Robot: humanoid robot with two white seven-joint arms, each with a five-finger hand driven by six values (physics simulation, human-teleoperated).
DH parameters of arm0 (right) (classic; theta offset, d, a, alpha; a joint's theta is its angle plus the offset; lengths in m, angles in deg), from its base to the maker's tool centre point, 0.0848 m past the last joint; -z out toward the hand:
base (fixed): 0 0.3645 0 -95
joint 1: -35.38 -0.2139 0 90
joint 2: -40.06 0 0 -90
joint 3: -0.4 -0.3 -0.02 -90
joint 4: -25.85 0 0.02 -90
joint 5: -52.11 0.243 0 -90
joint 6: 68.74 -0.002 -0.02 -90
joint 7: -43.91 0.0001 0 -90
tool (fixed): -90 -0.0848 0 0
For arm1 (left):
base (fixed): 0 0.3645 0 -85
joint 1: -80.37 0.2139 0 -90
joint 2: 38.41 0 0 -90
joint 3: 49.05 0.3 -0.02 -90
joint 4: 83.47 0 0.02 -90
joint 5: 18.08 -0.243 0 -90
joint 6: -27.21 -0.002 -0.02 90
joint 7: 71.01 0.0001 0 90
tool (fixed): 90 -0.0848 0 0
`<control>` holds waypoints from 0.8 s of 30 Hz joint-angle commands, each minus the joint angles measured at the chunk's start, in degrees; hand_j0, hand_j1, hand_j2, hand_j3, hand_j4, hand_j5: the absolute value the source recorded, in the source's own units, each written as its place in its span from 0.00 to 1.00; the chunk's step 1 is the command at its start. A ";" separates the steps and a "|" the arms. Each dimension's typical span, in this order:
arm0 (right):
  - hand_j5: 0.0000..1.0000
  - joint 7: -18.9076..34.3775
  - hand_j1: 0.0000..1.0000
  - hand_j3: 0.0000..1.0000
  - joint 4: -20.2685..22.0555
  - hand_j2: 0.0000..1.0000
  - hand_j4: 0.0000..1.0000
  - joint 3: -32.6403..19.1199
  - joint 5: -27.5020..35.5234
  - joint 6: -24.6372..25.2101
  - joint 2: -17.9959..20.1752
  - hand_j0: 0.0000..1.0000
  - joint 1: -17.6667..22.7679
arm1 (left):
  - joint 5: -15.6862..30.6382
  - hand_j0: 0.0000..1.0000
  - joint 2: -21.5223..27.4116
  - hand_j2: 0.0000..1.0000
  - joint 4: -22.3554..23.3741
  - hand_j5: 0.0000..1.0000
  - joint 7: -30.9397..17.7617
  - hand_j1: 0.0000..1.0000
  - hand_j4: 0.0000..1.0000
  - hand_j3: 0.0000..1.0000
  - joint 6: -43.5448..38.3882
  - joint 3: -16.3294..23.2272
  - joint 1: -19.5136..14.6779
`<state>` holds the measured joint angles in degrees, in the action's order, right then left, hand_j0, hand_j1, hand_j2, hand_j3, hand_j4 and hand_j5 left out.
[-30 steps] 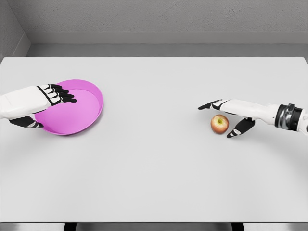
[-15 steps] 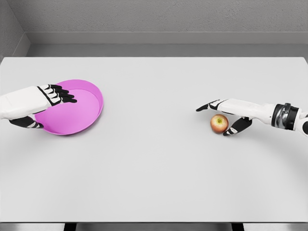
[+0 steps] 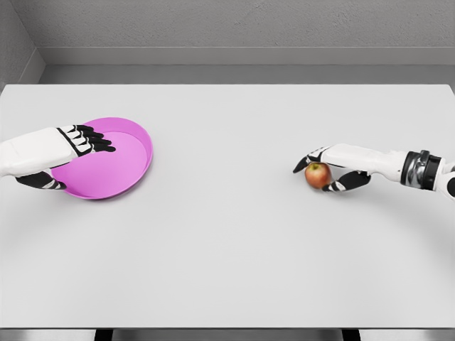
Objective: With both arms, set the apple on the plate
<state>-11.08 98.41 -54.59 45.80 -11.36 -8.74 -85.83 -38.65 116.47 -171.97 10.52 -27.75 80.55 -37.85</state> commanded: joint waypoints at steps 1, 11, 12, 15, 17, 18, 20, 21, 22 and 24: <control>0.59 -0.02 0.59 0.59 0.03 0.59 0.59 -0.03 0.41 -0.26 -0.07 0.59 0.00 | 0.36 1.00 0.07 1.00 0.00 1.00 0.03 1.00 1.00 1.00 -0.04 -0.04 0.00; 0.41 -0.02 0.41 0.41 0.12 0.41 0.41 -0.21 0.50 -2.36 -0.25 0.41 -0.26 | 0.36 1.00 0.07 1.00 0.00 1.00 0.03 1.00 1.00 1.00 -0.04 -0.04 -0.09; 0.40 -0.02 0.40 0.40 0.12 0.40 0.40 -0.21 0.59 -2.39 -0.25 0.40 -0.35 | 0.36 1.00 0.07 1.00 0.00 1.00 0.03 1.00 1.00 1.00 -0.04 -0.04 -0.09; 0.40 -0.02 0.40 0.40 0.21 0.40 0.40 -0.21 0.59 -2.39 -0.33 0.40 -0.44 | 0.36 1.00 0.07 1.00 0.00 1.00 0.03 1.00 1.00 1.00 -0.04 -0.04 -0.09; 0.40 -0.02 0.40 0.40 0.30 0.40 0.40 -0.21 0.59 -2.39 -0.68 0.40 -0.35 | 0.36 1.00 0.07 1.00 0.00 1.00 0.03 1.00 1.00 1.00 -0.04 -0.04 -0.09; 0.39 -0.02 0.39 0.39 0.30 0.39 0.39 -0.21 0.59 -2.39 -0.69 0.39 -0.44 | 0.36 1.00 0.07 1.00 0.00 1.00 0.03 1.00 1.00 1.00 -0.04 -0.04 -0.09; 0.36 -0.02 0.36 0.36 0.30 0.36 0.36 -0.21 0.59 -2.39 -0.95 0.36 -0.44 | 0.36 1.00 0.07 1.00 0.00 1.00 0.03 1.00 1.00 1.00 -0.04 -0.04 -0.09; 0.35 -0.02 0.35 0.35 0.38 0.35 0.35 -0.21 0.59 -2.39 -0.95 0.35 -0.44 | 0.36 1.00 0.07 1.00 0.00 1.00 0.03 1.00 1.00 1.00 -0.04 -0.04 -0.18; 0.35 -0.02 0.35 0.35 0.47 0.35 0.35 -0.21 0.68 -2.39 -0.95 0.35 -0.44 | 0.36 1.00 0.07 1.00 0.00 1.00 0.03 1.00 1.00 1.00 -0.04 -0.04 -0.17; 0.34 -0.02 0.34 0.34 0.73 0.34 0.34 -0.38 1.12 -2.39 -0.95 0.34 -0.70 | 0.36 1.00 0.07 1.00 0.00 1.00 0.03 1.00 1.00 1.00 -0.04 -0.04 -0.18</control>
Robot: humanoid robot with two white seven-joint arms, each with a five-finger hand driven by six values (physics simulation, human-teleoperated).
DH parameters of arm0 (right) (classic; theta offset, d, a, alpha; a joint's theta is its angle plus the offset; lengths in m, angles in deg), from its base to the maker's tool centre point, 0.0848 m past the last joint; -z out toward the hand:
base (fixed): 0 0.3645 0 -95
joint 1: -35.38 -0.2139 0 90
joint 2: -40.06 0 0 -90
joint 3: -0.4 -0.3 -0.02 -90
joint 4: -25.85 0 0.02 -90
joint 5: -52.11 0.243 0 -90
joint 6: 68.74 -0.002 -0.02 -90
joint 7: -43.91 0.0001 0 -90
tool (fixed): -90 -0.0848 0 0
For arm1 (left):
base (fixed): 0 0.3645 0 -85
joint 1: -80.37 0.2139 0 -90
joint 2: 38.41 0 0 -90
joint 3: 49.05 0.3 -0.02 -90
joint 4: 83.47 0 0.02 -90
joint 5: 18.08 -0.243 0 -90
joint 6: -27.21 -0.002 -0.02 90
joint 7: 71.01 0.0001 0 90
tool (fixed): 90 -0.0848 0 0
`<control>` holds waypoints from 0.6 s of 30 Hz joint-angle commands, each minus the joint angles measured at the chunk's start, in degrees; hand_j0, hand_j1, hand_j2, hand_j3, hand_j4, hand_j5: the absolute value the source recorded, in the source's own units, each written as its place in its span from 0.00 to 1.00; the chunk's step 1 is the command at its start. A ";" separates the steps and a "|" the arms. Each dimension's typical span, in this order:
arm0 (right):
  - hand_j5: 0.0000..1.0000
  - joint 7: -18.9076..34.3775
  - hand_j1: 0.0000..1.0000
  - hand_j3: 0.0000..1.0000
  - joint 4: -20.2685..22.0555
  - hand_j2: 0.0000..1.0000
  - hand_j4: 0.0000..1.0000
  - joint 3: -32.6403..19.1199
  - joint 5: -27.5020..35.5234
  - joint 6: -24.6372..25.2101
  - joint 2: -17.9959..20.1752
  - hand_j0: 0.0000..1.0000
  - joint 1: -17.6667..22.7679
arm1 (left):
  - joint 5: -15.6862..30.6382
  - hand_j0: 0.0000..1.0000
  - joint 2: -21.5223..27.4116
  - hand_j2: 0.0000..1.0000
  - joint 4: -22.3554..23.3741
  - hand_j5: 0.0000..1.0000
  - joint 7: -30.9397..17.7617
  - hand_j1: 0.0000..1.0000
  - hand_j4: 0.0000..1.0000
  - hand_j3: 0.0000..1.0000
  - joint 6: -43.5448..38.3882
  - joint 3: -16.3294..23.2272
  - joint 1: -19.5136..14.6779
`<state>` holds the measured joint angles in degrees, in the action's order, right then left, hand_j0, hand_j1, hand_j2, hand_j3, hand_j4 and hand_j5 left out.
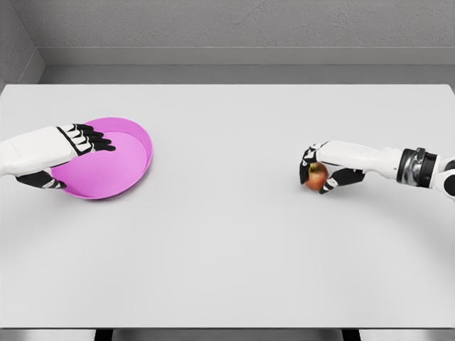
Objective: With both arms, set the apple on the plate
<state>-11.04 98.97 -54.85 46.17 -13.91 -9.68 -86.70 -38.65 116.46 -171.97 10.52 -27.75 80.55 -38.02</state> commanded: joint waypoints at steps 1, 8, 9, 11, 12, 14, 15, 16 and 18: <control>0.34 -0.06 0.34 0.34 1.84 0.34 0.34 -0.12 0.84 0.17 -0.01 0.34 -0.09 | 0.35 1.00 0.07 1.00 0.00 1.00 0.03 1.00 1.00 1.00 -0.04 -0.04 0.00; 0.22 -0.06 0.22 0.22 18.81 0.22 0.22 0.31 2.16 0.17 -1.59 0.22 -1.49 | 0.35 1.00 0.07 1.00 0.00 1.00 0.03 1.00 1.00 1.00 -0.04 -0.04 0.00; 0.22 -0.06 0.22 0.22 18.81 0.22 0.22 1.45 2.16 0.17 -2.91 0.22 -2.20 | 0.35 1.00 0.07 1.00 0.00 1.00 0.03 1.00 1.00 1.00 -0.04 -0.04 0.00; 0.23 -0.06 0.23 0.23 18.28 0.23 0.23 2.42 2.16 0.17 -5.80 0.23 -4.04 | 0.35 1.00 0.16 1.00 0.00 1.00 0.03 1.00 1.00 1.00 -0.04 -0.04 0.00; 0.23 -0.06 0.23 0.23 17.40 0.23 0.23 2.43 2.16 0.17 -6.51 0.23 -4.13 | 0.35 1.00 0.07 1.00 0.00 1.00 0.03 1.00 1.00 1.00 -0.04 -0.04 0.00; 0.27 -0.06 0.27 0.27 14.85 0.27 0.27 2.07 2.07 0.17 -6.51 0.27 -4.31 | 0.35 1.00 0.07 1.00 0.00 1.00 0.03 1.00 1.00 1.00 -0.04 -0.04 0.00; 0.28 -0.06 0.28 0.28 13.72 0.28 0.28 1.63 2.16 0.17 -6.51 0.28 -4.31 | 0.35 1.00 0.07 1.00 0.00 1.00 0.03 1.00 1.00 1.00 -0.04 -0.04 0.00; 0.28 -0.06 0.28 0.28 12.13 0.28 0.28 1.72 2.07 0.17 -6.69 0.28 -4.31 | 0.35 1.00 0.16 1.00 0.00 1.00 0.03 1.00 1.00 1.00 -0.04 -0.04 0.00; 0.38 -0.06 0.38 0.38 9.49 0.38 0.38 1.20 2.07 0.17 -6.78 0.38 -4.31 | 0.35 1.00 0.07 1.00 0.00 1.00 0.03 1.00 1.00 1.00 -0.04 -0.04 0.00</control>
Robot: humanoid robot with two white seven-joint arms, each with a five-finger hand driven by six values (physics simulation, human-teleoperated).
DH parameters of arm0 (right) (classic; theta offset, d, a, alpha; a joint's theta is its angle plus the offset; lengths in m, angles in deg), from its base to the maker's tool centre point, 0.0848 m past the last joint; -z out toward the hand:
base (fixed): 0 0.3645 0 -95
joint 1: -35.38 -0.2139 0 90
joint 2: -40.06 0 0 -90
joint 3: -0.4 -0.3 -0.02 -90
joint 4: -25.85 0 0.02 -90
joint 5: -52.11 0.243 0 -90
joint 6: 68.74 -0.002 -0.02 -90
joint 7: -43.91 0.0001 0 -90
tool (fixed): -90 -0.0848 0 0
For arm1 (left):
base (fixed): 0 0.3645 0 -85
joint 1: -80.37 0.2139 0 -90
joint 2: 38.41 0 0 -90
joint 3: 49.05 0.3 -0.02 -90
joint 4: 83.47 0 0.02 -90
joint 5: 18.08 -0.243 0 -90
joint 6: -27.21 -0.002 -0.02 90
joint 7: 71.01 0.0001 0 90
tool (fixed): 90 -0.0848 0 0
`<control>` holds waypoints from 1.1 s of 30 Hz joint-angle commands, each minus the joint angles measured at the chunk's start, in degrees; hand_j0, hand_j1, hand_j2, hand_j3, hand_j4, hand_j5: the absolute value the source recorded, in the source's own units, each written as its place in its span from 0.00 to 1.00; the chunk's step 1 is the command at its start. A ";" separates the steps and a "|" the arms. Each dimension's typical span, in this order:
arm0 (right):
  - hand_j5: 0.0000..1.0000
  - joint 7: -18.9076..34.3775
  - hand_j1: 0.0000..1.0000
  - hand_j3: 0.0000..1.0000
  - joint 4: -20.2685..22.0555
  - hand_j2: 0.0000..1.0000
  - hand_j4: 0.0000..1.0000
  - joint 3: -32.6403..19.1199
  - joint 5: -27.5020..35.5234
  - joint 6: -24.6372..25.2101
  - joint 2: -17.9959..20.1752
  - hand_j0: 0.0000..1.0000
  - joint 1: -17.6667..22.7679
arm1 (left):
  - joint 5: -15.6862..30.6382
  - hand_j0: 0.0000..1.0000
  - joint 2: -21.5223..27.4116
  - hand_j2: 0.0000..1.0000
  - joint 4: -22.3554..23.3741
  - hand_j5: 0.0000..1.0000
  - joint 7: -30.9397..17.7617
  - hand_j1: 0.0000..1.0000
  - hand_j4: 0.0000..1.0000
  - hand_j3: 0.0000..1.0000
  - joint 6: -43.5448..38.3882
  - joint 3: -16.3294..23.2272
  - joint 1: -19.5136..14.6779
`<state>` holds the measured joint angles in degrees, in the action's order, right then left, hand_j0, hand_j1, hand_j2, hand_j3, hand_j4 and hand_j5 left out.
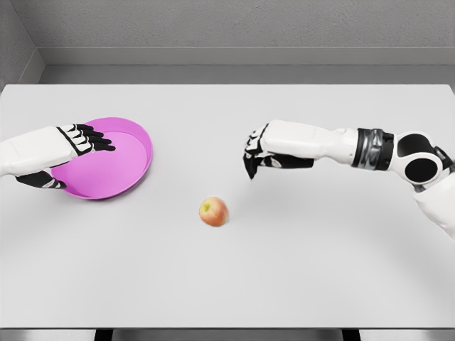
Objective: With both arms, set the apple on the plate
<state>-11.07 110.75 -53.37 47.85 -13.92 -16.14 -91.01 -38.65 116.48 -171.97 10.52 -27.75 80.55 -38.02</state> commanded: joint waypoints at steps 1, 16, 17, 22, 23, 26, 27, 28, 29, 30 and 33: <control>0.88 -0.03 0.88 0.88 -4.13 0.88 0.88 -1.34 0.39 0.18 -0.41 0.88 0.00 | 0.36 1.00 0.06 1.00 0.00 1.00 0.03 1.00 1.00 1.00 -0.04 -0.05 0.00; 1.00 -0.03 1.00 1.00 -12.31 1.00 1.00 -22.87 -0.31 0.18 7.50 1.00 6.15 | 0.36 1.00 -2.84 1.00 -5.36 1.00 -8.50 1.00 1.00 1.00 -0.04 2.58 -0.09; 1.00 -0.03 1.00 1.00 -12.22 1.00 1.00 -22.88 -0.31 0.18 7.68 1.00 6.15 | 0.36 1.00 -3.28 1.00 -5.45 1.00 -8.58 1.00 1.00 1.00 -0.04 3.11 -0.26; 1.00 -0.03 1.00 1.00 -11.78 1.00 1.00 -22.79 -1.80 0.18 7.59 1.00 5.98 | 0.27 1.00 -8.81 1.00 -6.68 1.00 -8.58 1.00 1.00 1.00 -0.04 3.20 -1.58; 1.00 -0.03 1.00 1.00 -11.78 1.00 1.00 -22.79 -2.16 0.18 7.50 1.00 5.98 | 0.36 1.00 -9.61 1.00 -6.68 1.00 -8.58 1.00 1.00 1.00 -0.04 3.20 -1.67; 1.00 -0.03 1.00 1.00 -11.25 1.00 1.00 -22.35 -3.30 0.18 7.50 1.00 6.15 | 0.62 1.00 -13.12 1.00 -6.51 1.00 -8.58 1.00 1.00 1.00 -0.04 6.01 -3.07; 1.00 -0.03 1.00 1.00 -11.25 1.00 1.00 -22.35 -3.56 0.18 7.42 1.00 5.98 | 0.71 1.00 -14.35 1.00 -6.51 1.00 -8.50 1.00 1.00 1.00 -0.04 6.89 -3.95; 1.00 -0.03 1.00 1.00 -11.17 1.00 1.00 -22.35 -3.65 0.18 7.42 1.00 5.98 | 0.71 1.00 -16.55 1.00 -6.86 1.00 -8.50 1.00 1.00 1.00 -0.04 7.42 -4.04; 1.00 -0.03 1.00 1.00 -10.99 1.00 1.00 -22.35 -3.65 0.18 7.42 1.00 5.98 | 0.62 1.00 -17.52 1.00 -7.03 1.00 -8.58 1.00 1.00 1.00 -0.04 7.68 -4.39; 1.00 -0.03 1.00 1.00 -10.99 1.00 1.00 -22.35 -3.74 0.18 7.42 1.00 6.06 | 0.62 1.00 -18.05 1.00 -7.03 1.00 -8.58 1.00 1.00 1.00 -0.04 8.30 -5.45; 1.00 -0.03 1.00 1.00 -10.99 1.00 1.00 -22.35 -3.74 0.18 7.42 1.00 6.15 | 0.18 1.00 -18.84 1.00 -7.03 1.00 -9.89 1.00 1.00 1.00 -0.04 8.83 -5.45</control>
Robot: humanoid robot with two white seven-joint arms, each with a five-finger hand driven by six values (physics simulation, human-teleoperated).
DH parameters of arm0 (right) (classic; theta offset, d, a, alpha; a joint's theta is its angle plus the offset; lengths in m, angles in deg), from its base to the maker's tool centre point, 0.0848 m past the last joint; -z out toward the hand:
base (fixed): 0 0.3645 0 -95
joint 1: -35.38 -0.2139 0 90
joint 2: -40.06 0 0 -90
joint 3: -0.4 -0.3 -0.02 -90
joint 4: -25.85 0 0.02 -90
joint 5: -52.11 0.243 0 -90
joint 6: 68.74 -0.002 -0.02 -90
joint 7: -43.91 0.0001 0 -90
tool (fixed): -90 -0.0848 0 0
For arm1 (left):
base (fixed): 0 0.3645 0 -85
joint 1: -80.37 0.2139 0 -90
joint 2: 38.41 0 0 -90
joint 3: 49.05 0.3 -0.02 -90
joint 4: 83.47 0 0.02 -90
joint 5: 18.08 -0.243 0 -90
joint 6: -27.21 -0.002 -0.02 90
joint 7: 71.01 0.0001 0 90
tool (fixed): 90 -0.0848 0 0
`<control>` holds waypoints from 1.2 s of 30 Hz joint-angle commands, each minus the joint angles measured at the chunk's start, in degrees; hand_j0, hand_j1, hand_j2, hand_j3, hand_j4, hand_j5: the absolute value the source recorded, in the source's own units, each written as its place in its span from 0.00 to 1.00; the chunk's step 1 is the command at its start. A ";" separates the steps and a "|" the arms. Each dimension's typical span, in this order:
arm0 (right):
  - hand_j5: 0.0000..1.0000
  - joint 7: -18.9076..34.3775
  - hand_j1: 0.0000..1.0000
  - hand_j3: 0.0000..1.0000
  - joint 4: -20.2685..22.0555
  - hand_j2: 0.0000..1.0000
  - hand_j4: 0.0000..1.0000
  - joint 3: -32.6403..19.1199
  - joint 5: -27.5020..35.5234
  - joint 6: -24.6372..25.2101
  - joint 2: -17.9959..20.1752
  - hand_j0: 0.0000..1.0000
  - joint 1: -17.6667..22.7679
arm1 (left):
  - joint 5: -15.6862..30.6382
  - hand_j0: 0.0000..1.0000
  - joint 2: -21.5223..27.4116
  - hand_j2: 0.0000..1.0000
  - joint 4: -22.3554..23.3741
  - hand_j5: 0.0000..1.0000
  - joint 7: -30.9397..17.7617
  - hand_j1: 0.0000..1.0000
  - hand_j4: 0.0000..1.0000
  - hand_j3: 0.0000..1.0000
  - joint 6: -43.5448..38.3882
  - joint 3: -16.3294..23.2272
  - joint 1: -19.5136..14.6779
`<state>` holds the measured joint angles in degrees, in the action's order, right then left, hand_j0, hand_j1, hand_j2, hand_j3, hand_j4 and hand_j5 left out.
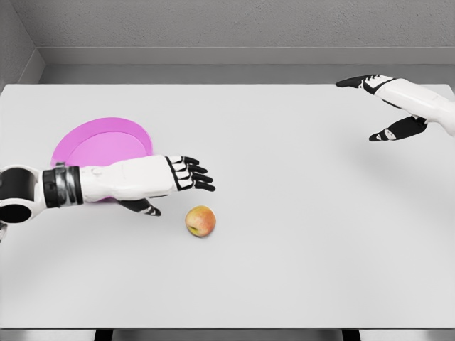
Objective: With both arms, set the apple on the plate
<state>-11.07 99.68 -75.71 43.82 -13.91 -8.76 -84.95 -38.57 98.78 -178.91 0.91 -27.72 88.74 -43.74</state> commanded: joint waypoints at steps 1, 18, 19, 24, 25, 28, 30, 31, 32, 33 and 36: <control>1.00 -0.03 1.00 1.00 0.17 1.00 1.00 -0.01 0.29 0.17 0.04 1.00 0.00 | 0.19 1.00 -1.31 1.00 -0.10 1.00 -4.15 1.00 1.00 1.00 -0.07 0.63 0.00; 1.00 -0.03 1.00 1.00 0.17 1.00 1.00 1.14 -1.64 0.17 -0.31 1.00 -0.35 | -1.65 1.00 -5.18 1.00 0.25 1.00 -5.56 1.00 1.00 1.00 -0.07 3.18 -0.44; 1.00 -0.03 1.00 1.00 0.17 1.00 1.00 1.14 -1.64 0.17 -0.22 1.00 -0.09 | -2.36 1.00 -5.09 1.00 0.34 1.00 -5.56 1.00 1.00 1.00 -0.07 3.18 -0.44; 1.00 -0.03 1.00 1.00 0.61 1.00 1.00 1.58 -1.99 0.17 -0.48 1.00 -0.09 | -3.50 0.92 -5.79 0.92 0.34 0.92 -5.74 0.92 0.92 0.92 -0.07 3.27 -0.44; 1.00 -0.03 1.00 1.00 0.61 1.00 1.00 2.19 -1.99 0.17 -0.48 1.00 -0.09 | -3.59 0.91 -5.79 0.91 0.34 0.91 -5.74 0.91 0.91 0.91 -0.07 3.27 -0.44; 1.00 -0.03 1.00 1.00 0.61 1.00 1.00 2.89 -1.99 0.17 -1.01 1.00 -0.26 | -3.50 0.89 -6.67 0.89 0.25 0.89 -7.05 0.89 0.89 0.89 -0.07 3.27 -0.44; 1.00 -0.03 1.00 1.00 0.61 1.00 1.00 3.07 -1.99 0.17 -1.19 1.00 -0.18 | -3.59 0.89 -6.76 0.89 0.25 0.89 -7.58 0.89 0.89 0.89 -0.07 3.27 -0.35; 1.00 -0.03 1.00 1.00 0.61 1.00 1.00 2.98 -2.08 0.17 -1.01 1.00 0.18 | -3.50 0.89 -6.76 0.89 0.25 0.89 -7.67 0.89 0.89 0.89 -0.07 3.27 -0.35; 1.00 -0.03 1.00 1.00 0.61 1.00 1.00 3.07 -2.08 0.17 -1.01 1.00 0.53 | -3.59 0.89 -6.76 0.89 0.25 0.89 -7.67 0.89 0.89 0.89 -0.07 3.27 -0.35; 1.00 -0.03 1.00 1.00 0.61 1.00 1.00 2.98 -2.35 0.17 -1.10 1.00 0.62 | -3.59 0.89 -6.67 0.89 0.25 0.89 -7.76 0.89 0.89 0.89 -0.07 3.53 -0.26; 1.00 -0.03 1.00 1.00 0.96 1.00 1.00 2.98 -2.35 0.17 -1.10 1.00 0.62 | -3.59 0.89 -6.67 0.89 0.25 0.89 -7.76 0.89 0.89 0.89 -0.07 4.33 -0.35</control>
<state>-11.07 100.47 -72.71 41.12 -13.91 -9.94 -84.59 -42.52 92.12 -178.64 -6.76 -27.67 92.80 -44.09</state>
